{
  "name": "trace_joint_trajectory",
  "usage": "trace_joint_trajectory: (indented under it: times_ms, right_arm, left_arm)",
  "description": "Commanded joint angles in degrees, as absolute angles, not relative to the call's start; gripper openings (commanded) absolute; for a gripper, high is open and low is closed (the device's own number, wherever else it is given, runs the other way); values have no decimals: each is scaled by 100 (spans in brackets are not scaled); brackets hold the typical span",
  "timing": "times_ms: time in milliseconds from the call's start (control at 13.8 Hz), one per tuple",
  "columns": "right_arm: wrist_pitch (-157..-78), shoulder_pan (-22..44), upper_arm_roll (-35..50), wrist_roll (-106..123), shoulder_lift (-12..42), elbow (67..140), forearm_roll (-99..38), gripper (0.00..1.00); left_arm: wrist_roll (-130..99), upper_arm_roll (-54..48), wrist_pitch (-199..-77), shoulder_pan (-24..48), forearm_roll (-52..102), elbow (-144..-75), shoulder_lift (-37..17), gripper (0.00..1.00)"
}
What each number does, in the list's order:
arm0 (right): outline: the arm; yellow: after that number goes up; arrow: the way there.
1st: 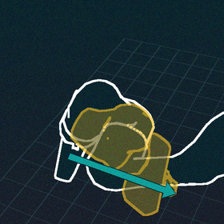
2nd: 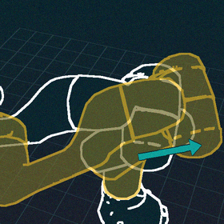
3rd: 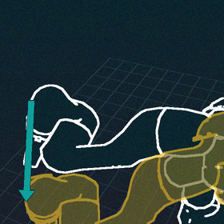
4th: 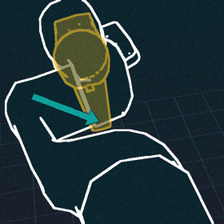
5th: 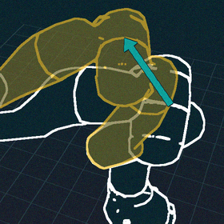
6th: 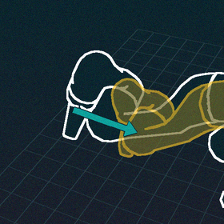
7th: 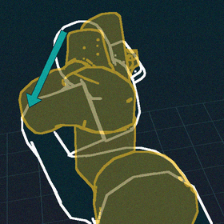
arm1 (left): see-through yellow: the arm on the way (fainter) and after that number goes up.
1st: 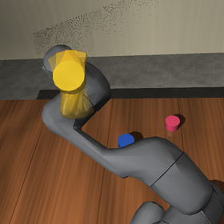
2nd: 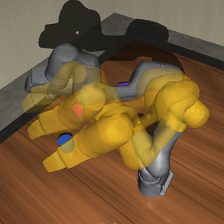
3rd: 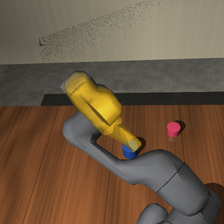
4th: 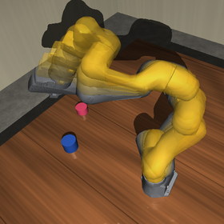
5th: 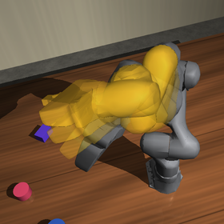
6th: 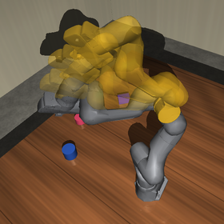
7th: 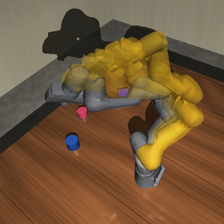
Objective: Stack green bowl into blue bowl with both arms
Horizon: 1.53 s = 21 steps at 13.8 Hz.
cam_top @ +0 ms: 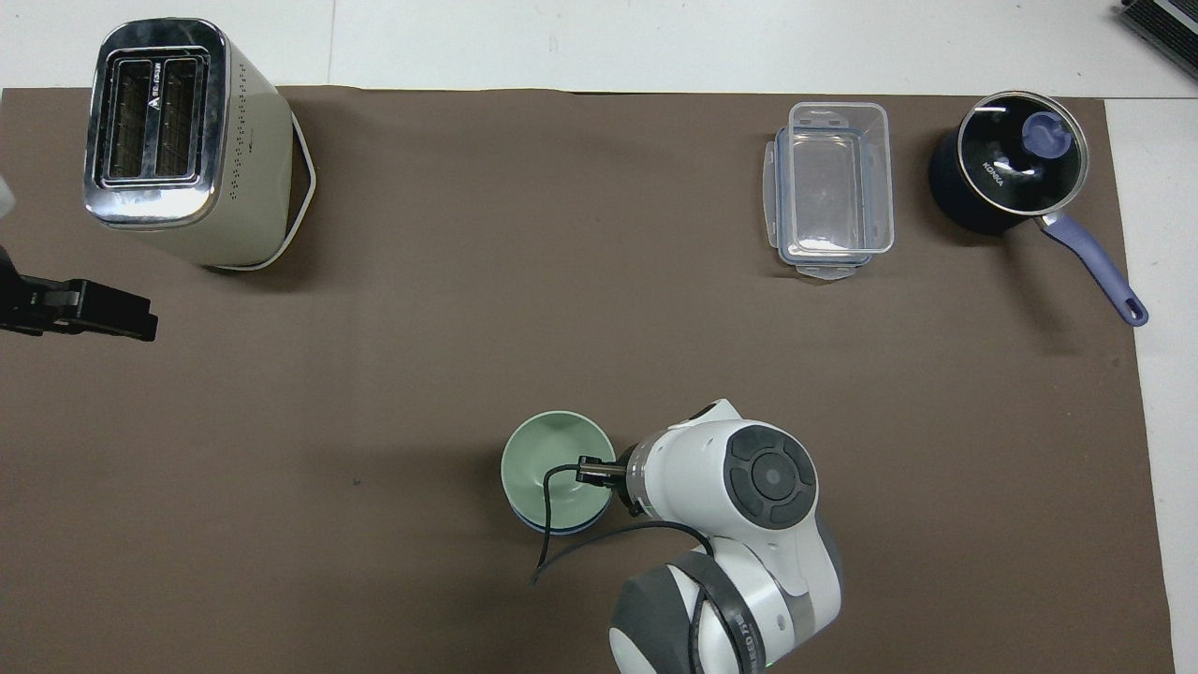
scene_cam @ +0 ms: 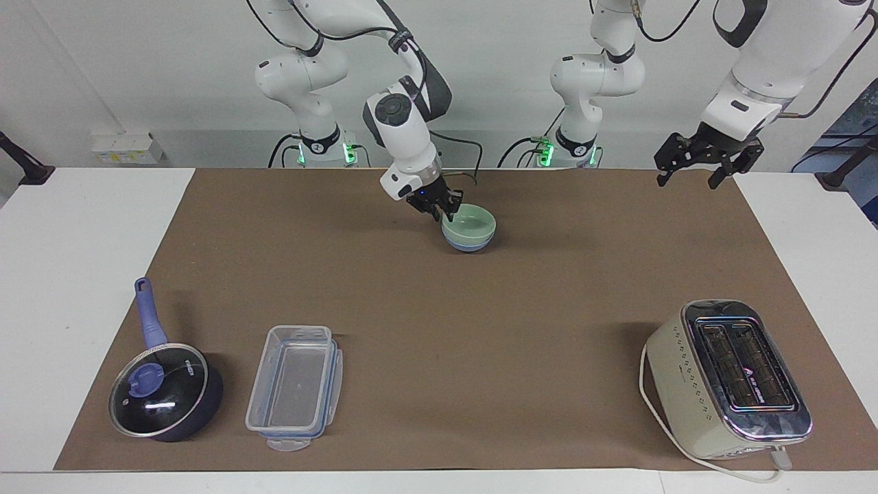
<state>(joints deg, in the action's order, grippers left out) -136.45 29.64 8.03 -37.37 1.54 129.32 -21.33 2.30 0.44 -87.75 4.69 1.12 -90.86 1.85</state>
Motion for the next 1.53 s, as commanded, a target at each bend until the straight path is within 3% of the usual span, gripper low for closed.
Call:
trace_joint_trajectory:
  times_ms: [0, 218, 436, 727, 873, 1164, 1455]
  right_arm:
    - [-13676, 2962, 826, -3990, 193, 12850, -2145, 55]
    - [-13405, 2901, 782, -3981, 27, 12753, -2144, 71]
    - [-13106, 2454, 773, -3807, -499, 12779, -1682, 100]
    - [-12745, 1874, 765, -3334, -1158, 12718, -791, 100]
    - [-12430, 1225, 756, -2396, -1362, 12491, -782, 100]
    - [-11217, -138, 773, -714, -1170, 11306, -485, 100]
    - [-10121, -343, 765, -650, -591, 9919, 104, 100]
  left_arm:
    - [308, 26, -8692, 431, 9, -9018, 202, 100]
    - [308, 26, -8692, 439, 9, -9018, 202, 100]
    - [308, 26, -8692, 431, 9, -9018, 202, 100]
    - [308, 26, -8684, 439, 9, -9018, 202, 100]
    - [308, 26, -8692, 431, 9, -9018, 202, 100]
    - [308, 26, -8692, 439, 9, -9018, 202, 100]
    - [308, 26, -8692, 431, 9, -9018, 202, 100]
